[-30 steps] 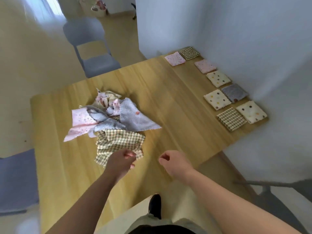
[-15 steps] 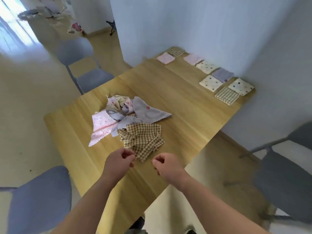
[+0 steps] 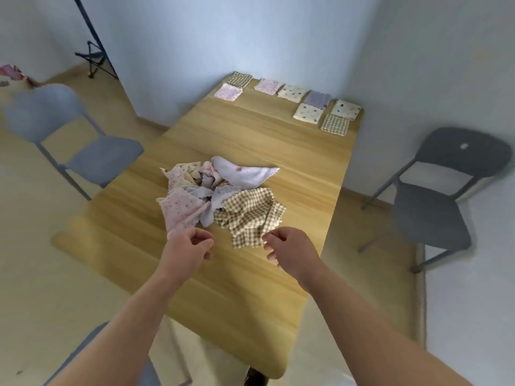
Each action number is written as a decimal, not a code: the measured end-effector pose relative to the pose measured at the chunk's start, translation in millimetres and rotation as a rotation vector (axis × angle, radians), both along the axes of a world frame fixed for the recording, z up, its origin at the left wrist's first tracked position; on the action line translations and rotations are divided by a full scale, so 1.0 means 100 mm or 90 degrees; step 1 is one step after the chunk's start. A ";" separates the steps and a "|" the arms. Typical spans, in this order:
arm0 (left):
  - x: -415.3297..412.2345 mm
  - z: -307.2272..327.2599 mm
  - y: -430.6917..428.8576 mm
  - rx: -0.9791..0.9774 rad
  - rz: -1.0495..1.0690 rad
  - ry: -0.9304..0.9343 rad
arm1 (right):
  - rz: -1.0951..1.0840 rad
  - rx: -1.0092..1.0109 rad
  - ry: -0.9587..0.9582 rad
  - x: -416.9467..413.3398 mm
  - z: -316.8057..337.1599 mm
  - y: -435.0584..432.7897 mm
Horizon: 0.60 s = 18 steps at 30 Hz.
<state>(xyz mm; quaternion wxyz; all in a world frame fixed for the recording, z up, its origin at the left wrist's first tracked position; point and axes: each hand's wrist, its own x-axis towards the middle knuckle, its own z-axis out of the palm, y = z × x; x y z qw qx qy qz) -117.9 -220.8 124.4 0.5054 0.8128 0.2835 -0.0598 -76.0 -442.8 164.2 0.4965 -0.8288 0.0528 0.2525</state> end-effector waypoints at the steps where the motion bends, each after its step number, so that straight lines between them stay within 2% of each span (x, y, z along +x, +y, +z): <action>1: -0.04 0.00 0.04 -0.003 -0.002 0.000 | 0.000 -0.007 -0.002 -0.10 0.02 0.02; 7: -0.34 0.14 0.15 -0.014 -0.079 0.008 | -0.065 0.019 -0.008 -0.77 0.09 0.02; 12: -0.43 0.45 0.19 0.103 -0.238 0.000 | -0.186 0.093 -0.007 -1.20 0.10 0.17; 18: -0.36 0.45 0.27 0.118 -0.310 -0.055 | -0.243 0.116 -0.018 -1.43 0.00 0.43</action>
